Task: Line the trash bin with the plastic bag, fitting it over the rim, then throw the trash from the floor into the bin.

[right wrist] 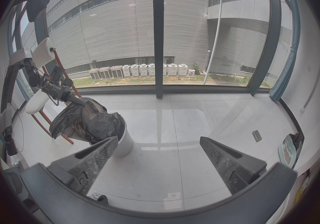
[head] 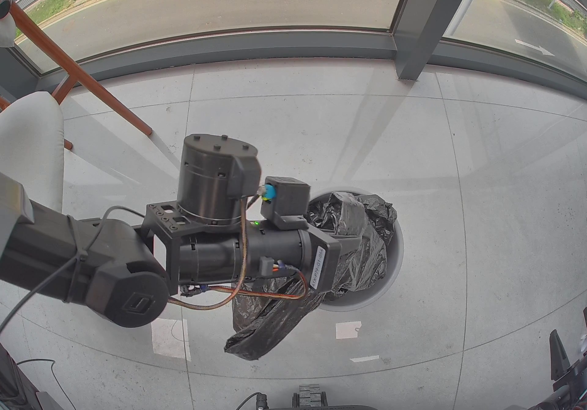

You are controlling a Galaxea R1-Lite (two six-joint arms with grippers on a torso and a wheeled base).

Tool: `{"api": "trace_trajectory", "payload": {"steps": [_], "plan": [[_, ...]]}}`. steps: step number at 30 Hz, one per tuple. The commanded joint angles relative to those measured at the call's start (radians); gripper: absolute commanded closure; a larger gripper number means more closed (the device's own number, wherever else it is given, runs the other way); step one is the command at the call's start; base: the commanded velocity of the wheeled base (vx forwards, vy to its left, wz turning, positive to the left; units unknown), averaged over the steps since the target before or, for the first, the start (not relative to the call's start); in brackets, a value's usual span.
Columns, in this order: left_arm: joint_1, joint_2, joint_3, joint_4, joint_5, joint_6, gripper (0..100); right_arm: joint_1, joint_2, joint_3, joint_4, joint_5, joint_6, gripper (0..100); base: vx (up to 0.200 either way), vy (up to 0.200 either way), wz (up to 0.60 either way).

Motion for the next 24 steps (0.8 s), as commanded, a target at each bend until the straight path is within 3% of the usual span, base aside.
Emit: {"api": "trace_trajectory", "payload": {"steps": [1,3,5,6,7,9,12,14,15,16,18,20,24], "plan": [[-0.083,-0.045,-0.117,0.256,0.099,0.268,100,-0.003,-0.002,0.018,0.001,0.0,-0.001,0,0.0,0.0,0.0],[-0.095,-0.053,-0.134,0.308,0.121,0.331,100,-0.003,-0.001,0.013,-0.009,0.003,0.001,0,0.0,0.0,0.0],[-0.109,-0.06,-0.166,0.437,0.186,0.492,100,0.023,0.045,-0.156,-0.039,0.014,0.047,0,0.0,0.0,0.0],[-0.109,-0.06,-0.166,0.437,0.186,0.492,100,0.023,0.045,-0.156,-0.039,0.014,0.047,0,0.0,0.0,0.0],[-0.121,-0.062,-0.188,0.509,0.239,0.598,100,0.117,0.257,-0.275,-0.035,0.008,0.116,0,0.0,0.0,0.0],[-0.13,-0.059,-0.211,0.539,0.263,0.657,100,0.23,0.355,-0.309,-0.033,0.009,0.207,0,0.0,0.0,0.0],[-0.152,-0.043,-0.241,0.552,0.302,0.748,100,0.384,0.51,-0.369,-0.03,0.025,0.418,0,0.0,0.0,0.0],[-0.153,-0.028,-0.26,0.55,0.334,0.837,100,0.471,0.633,-0.429,-0.028,0.028,0.526,0,0.0,0.0,0.0],[-0.153,-0.025,-0.263,0.55,0.338,0.852,100,0.484,0.65,-0.439,-0.028,0.028,0.541,0,0.0,0.0,0.0],[-0.155,-0.013,-0.272,0.552,0.351,0.929,100,0.526,0.729,-0.495,-0.022,0.028,0.621,0,0.0,0.0,0.0],[-0.156,-0.01,-0.273,0.549,0.363,1.01,100,0.551,0.821,-0.568,0.028,0.032,0.691,0,0.0,0.0,0.0],[-0.156,-0.008,-0.272,0.546,0.392,1.078,100,0.568,0.907,-0.65,0.116,0.078,0.719,0,0.0,0.0,0.0],[-0.161,-0.019,-0.252,0.549,0.486,1.251,100,0.569,1.044,-0.786,0.32,0.232,0.714,0,0.0,0.0,0.0]]}}
